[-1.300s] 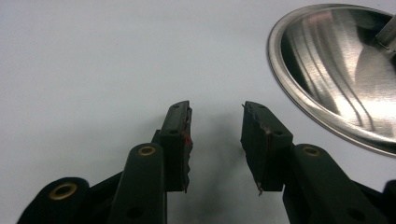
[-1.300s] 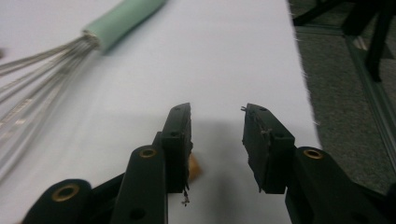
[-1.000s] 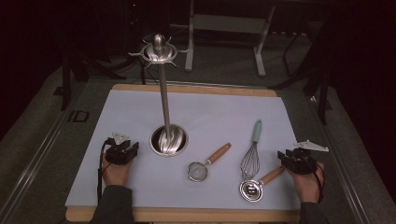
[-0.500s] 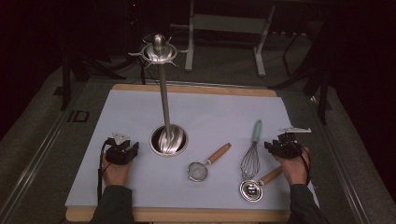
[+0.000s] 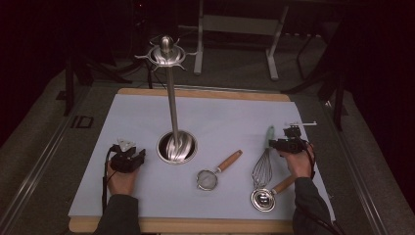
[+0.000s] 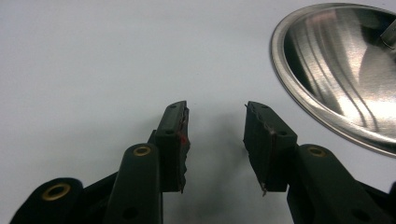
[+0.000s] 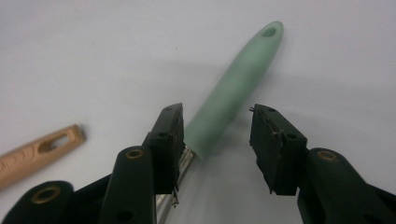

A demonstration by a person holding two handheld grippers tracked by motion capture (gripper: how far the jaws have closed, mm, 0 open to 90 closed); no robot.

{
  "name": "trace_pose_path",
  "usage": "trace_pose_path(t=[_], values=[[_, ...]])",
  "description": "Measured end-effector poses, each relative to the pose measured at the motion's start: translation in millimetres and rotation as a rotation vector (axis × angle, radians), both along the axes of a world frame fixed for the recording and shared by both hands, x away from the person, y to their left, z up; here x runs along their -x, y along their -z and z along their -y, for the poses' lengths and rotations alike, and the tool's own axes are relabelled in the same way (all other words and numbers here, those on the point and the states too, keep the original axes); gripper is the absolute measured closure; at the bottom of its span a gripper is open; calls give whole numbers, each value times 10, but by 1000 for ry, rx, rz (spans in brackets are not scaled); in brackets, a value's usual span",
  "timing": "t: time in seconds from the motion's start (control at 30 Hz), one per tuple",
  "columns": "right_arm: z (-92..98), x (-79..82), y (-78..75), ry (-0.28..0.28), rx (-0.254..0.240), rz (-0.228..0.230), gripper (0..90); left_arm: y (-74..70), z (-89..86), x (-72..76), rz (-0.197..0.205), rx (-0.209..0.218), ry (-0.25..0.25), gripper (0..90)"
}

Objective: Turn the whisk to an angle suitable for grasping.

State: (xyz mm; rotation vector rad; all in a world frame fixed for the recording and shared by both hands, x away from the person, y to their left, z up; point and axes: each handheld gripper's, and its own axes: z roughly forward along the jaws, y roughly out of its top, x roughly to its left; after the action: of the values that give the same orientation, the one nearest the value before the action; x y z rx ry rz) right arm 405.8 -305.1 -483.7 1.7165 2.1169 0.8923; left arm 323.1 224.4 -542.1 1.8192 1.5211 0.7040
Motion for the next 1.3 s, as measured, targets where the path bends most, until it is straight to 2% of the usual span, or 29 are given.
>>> trace_pose_path(t=[0.07,0.27,0.43,0.53,0.7,0.8,0.93,1.07,1.13,1.17,1.23,1.27,1.3], values=[[3,-56,37,8,-38,-17,518,0,1,0,0,1,-1,598],[6,-194,172,40,-83,-83,512,2,3,-6,-4,1,0,592],[-51,-245,270,32,-52,-122,504,3,1,-8,-6,2,-1,592],[-102,-253,275,26,-30,-122,515,3,5,-10,-6,-2,-2,592],[-239,-290,263,-18,-20,-142,549,2,5,-10,-11,-8,1,592],[-355,-316,267,-48,-31,-148,567,3,5,-10,-9,-5,0,592],[-535,-350,255,-101,-7,-163,573,2,3,-10,-10,-5,2,591],[-715,-381,233,-164,36,-192,564,2,4,-10,-11,-6,2,589],[-757,-391,225,-176,44,-204,565,2,4,-10,-11,-6,2,589],[-836,-409,212,-195,66,-226,571,2,4,-10,-11,-7,2,588],[-903,-426,197,-201,115,-240,607,2,3,-11,-12,-6,1,588],[-903,-426,197,-201,115,-240,607,2,3,-11,-12,-6,1,588],[-942,-445,182,-207,159,-253,651,2,3,-11,-12,-6,1,588]])
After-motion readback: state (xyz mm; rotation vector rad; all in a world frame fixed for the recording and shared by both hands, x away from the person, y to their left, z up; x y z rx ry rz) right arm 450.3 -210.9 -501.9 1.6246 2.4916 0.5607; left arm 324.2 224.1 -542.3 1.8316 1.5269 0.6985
